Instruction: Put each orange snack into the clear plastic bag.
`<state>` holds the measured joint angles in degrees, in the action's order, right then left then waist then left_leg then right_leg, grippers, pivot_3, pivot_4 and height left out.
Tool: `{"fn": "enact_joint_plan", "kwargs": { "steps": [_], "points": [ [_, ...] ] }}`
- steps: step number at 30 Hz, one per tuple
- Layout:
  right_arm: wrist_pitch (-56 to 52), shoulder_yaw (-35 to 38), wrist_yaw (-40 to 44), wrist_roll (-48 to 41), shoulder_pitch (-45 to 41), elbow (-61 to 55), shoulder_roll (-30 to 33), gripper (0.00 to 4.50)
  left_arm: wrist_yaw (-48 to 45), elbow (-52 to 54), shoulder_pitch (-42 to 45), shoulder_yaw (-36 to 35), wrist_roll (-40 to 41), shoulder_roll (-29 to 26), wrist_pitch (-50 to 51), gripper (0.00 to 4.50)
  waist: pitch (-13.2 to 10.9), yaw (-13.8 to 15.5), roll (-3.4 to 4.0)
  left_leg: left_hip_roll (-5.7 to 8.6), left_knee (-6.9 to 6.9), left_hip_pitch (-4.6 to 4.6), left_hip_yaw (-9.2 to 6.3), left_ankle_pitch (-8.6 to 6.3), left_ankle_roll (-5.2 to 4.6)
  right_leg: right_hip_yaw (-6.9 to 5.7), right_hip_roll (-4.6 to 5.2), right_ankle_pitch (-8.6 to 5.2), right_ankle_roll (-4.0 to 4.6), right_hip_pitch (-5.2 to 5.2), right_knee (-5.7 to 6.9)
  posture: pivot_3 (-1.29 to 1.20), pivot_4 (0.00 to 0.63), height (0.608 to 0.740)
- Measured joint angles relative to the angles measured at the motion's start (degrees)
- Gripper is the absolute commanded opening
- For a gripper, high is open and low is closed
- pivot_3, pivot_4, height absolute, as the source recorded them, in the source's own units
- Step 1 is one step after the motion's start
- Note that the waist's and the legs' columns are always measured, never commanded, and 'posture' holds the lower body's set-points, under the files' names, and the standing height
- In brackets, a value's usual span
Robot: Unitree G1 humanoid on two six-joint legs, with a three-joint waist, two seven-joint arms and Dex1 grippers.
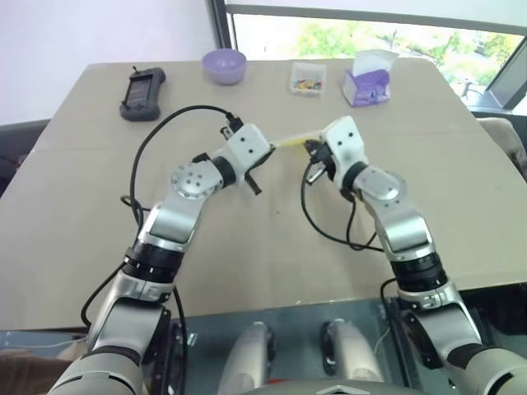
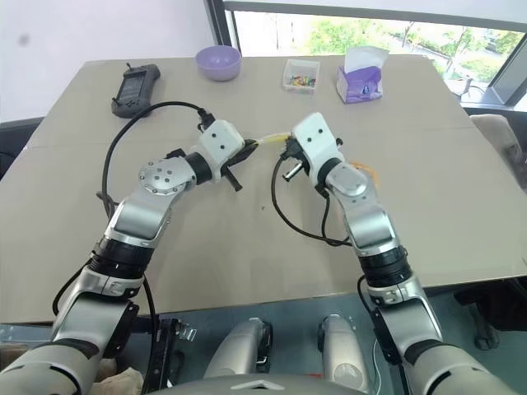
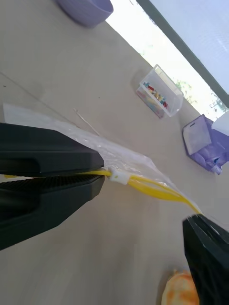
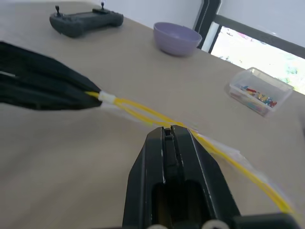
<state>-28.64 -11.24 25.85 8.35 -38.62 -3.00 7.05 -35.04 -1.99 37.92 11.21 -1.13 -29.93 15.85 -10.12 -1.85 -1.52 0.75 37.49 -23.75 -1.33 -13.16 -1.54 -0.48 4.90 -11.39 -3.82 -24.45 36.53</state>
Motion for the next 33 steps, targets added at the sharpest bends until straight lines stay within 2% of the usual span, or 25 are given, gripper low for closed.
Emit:
{"fn": "enact_joint_plan", "kwargs": {
  "steps": [24,33],
  "points": [
    [1.5,-2.1,-0.7,-0.3,-0.6,2.9,0.6,0.01,-1.5,3.7,-2.5,0.2,-1.6,1.1,-1.3,0.00,0.0,-0.2,0.01,0.00,0.00,0.00,0.01,-0.01,-0.01,0.02,0.00,0.00,0.00,-0.05,0.07,0.00,0.150,0.740],
    [2.3,-2.7,0.1,0.0,-0.6,2.2,3.1,0.01,-2.0,3.7,-2.4,-0.6,-0.3,2.1,2.5,0.00,0.0,-0.2,0.00,0.00,0.00,-0.01,0.01,-0.01,-0.02,0.02,0.00,0.00,0.00,-0.06,0.08,0.00,0.150,0.740]
  ]
}}
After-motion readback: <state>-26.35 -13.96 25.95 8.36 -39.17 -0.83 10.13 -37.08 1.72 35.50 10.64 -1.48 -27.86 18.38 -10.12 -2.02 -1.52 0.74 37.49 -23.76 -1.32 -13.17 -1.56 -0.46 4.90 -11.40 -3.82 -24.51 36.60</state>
